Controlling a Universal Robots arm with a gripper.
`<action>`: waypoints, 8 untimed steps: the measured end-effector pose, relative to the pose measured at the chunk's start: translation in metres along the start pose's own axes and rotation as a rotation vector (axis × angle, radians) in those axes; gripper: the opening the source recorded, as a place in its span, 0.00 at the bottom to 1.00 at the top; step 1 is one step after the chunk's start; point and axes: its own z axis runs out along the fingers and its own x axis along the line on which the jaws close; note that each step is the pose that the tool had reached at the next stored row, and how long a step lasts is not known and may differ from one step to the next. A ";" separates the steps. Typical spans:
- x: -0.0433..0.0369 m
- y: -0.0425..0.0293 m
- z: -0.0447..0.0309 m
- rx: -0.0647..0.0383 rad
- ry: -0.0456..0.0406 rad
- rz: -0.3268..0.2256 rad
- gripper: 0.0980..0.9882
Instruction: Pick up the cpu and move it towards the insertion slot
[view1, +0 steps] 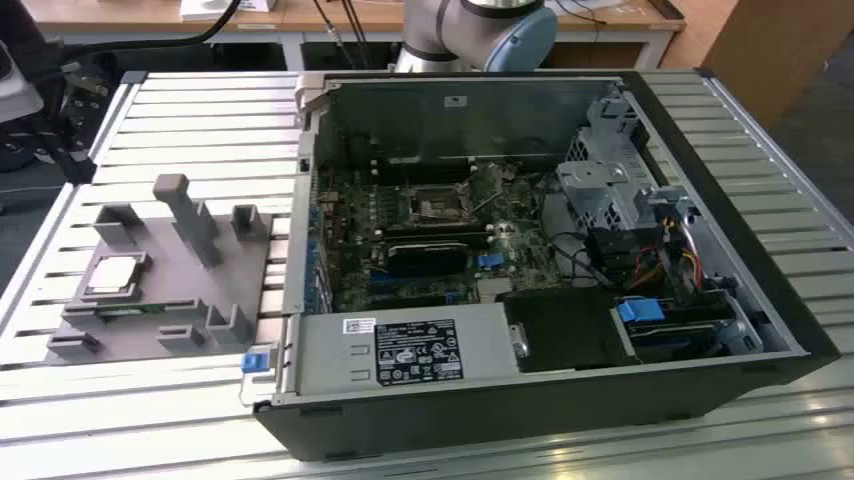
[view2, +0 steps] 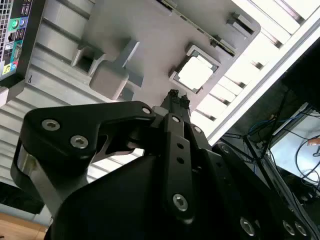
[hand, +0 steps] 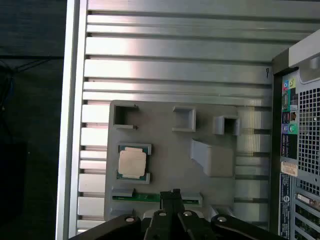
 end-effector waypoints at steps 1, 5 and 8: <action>0.0000 0.0000 0.0000 0.000 0.0000 0.000 0.01; 0.0003 0.0000 -0.0001 0.000 0.0002 0.000 0.01; 0.0012 0.0000 0.0000 0.000 0.0000 0.000 0.01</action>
